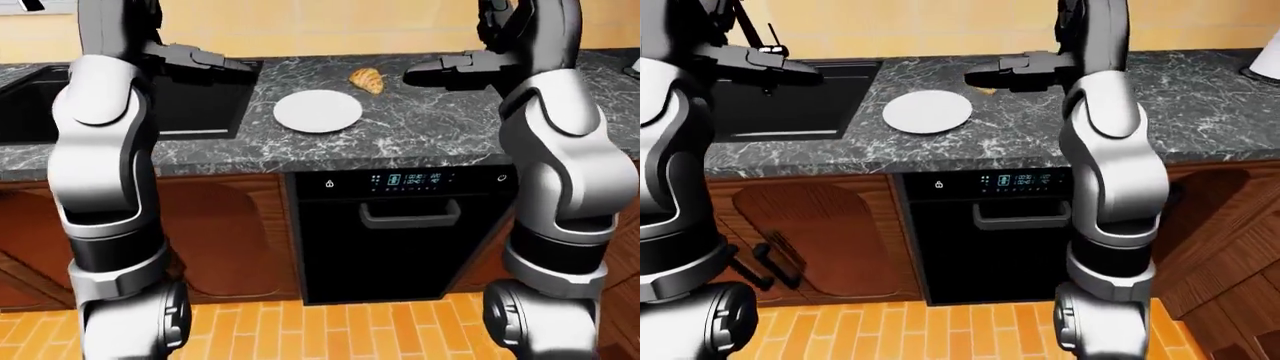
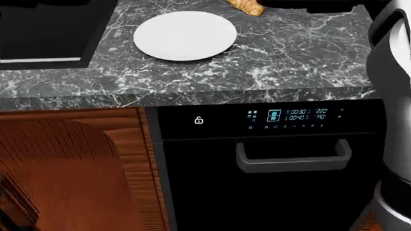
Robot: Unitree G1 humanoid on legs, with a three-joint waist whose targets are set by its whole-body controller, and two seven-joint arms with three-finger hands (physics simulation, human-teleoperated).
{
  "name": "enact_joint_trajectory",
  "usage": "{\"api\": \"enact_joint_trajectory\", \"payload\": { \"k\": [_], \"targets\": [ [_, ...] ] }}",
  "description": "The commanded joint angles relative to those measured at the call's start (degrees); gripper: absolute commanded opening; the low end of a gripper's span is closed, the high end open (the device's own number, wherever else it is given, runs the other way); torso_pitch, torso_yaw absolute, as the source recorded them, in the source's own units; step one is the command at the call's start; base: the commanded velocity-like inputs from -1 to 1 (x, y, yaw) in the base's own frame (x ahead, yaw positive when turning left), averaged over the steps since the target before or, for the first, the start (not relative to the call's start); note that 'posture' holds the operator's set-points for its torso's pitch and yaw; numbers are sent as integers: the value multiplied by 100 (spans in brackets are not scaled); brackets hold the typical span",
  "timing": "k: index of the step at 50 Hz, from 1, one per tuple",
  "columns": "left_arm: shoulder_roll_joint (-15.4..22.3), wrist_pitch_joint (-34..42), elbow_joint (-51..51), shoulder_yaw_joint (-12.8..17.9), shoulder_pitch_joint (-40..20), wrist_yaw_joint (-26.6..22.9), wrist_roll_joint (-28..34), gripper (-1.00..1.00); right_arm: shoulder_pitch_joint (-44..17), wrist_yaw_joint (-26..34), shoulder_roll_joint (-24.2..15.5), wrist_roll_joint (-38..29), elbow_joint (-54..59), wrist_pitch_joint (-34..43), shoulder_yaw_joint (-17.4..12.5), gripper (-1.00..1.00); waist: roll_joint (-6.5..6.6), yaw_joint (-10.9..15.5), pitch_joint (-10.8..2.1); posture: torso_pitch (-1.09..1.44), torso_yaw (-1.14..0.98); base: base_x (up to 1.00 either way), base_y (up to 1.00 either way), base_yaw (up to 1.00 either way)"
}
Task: Place the pastries on the plates.
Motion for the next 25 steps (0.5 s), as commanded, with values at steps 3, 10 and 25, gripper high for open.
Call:
{"api": "enact_joint_trajectory", "payload": {
  "k": [3,10,25],
  "targets": [
    [71,-115,-65,45,-97,13,3,100,-112,13,1,-88,-50,-119,-4,100,-125,-51,-131,0,0,24,0,0],
    [92,-65,-138,63,-57,2,-3,100,-120,121,-41,-262,-50,-100,69,100,104,-114,20,0,0,0,0,0],
    [138,55,-306,94,39,-34,1,100,-125,312,29,-469,-105,-112,21,100,-63,-127,-192,0,0,13,11,0]
  ]
}}
